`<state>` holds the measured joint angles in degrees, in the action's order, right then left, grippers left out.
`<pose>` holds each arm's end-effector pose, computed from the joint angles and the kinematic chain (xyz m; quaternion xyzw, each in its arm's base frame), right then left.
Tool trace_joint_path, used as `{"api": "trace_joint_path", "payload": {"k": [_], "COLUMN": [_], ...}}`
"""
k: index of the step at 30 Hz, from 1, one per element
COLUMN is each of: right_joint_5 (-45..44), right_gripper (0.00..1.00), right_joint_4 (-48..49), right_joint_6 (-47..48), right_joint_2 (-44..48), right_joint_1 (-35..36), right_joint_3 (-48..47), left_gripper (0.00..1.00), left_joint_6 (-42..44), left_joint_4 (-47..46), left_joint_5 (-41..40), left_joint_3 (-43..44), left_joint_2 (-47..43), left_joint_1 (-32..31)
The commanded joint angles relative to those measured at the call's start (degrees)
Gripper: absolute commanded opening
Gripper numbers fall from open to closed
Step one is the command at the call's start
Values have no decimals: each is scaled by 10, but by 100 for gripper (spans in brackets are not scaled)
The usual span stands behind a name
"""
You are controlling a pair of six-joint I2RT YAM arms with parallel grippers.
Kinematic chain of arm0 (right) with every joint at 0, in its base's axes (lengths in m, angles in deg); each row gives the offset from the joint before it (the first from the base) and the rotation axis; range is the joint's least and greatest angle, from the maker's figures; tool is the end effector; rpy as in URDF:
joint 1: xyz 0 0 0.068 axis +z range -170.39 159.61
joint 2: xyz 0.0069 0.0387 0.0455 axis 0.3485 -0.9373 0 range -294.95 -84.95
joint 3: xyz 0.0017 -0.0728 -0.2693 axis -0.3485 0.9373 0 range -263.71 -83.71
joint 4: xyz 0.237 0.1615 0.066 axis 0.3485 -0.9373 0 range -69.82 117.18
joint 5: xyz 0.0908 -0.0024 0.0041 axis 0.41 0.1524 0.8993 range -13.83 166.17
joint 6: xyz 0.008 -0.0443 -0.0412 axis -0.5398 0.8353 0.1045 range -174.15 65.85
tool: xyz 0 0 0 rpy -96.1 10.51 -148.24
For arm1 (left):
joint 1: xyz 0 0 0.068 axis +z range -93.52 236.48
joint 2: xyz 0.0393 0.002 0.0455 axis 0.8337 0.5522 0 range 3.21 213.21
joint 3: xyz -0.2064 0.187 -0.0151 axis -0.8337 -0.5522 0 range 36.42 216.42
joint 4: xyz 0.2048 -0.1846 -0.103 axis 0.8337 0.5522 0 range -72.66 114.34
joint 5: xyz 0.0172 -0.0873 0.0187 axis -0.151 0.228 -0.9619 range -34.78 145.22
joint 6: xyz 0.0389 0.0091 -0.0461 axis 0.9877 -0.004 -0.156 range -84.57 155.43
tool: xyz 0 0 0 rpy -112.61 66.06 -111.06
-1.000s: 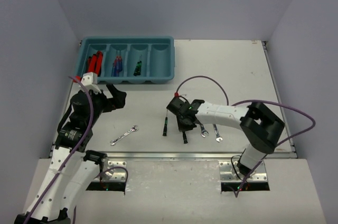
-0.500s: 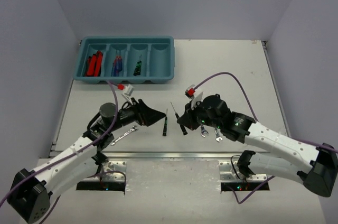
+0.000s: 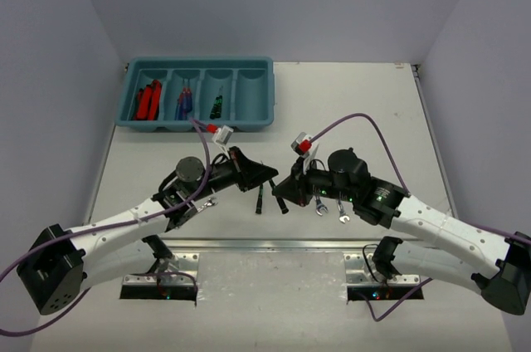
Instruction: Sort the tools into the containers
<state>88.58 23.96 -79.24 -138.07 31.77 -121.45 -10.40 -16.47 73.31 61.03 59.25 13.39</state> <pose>0.1492 0.2079 0.2756 -0.2502 0.7701 0.4307 0.3985 0.1776 -0.1855 0.2479 0.0971 0.6862 -0.5768 0.4324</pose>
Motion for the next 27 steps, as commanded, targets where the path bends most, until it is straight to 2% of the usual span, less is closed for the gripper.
{"api": "trace_joint_path", "payload": {"k": [1,3,5,6,7,8,9,11,14,18,19,21,27], "right_joint_5": [-26,-63,-124,-161,-203,-284,-332,-378,-397,-392,-388,-373,-343], "right_gripper": [12,52,98,99,99,99,99,99,99,99,99,99,99], "right_joint_4": [34,20,-42,-71,-106,-172,-215,-257,-279,-282,-283,-288,-309], "right_joint_6": [2,0,-14,-15,-19,-36,-50,-60,-60,-49,-49,-50,-66], "right_joint_2": [3,6,9,11,11,11,15,29,68,127,135,149,172], "right_joint_1": [-1,-1,-1,-1,-1,-2,-5,-7,-9,-10,-10,-10,-10], "right_joint_3": [-17,-18,-23,-30,-38,-52,-61,-64,-56,-39,-35,-21,0], "left_gripper": [0,0,0,0,0,0,0,0,0,0,0,0,0], "left_joint_6": [16,34,88,109,127,152,163,179,204,264,273,301,352], "left_joint_4": [-12,43,188,246,298,392,430,463,501,563,570,619,714], "left_joint_5": [-18,-57,-167,-216,-217,-301,-343,-345,-355,-440,-450,-463,-501], "left_joint_3": [39,62,129,161,162,221,258,314,384,561,593,722,939], "left_joint_2": [3,-2,2,14,25,41,77,109,178,301,331,451,652], "left_joint_1": [-11,-11,-8,-3,3,15,60,117,191,223,228,245,263]}}
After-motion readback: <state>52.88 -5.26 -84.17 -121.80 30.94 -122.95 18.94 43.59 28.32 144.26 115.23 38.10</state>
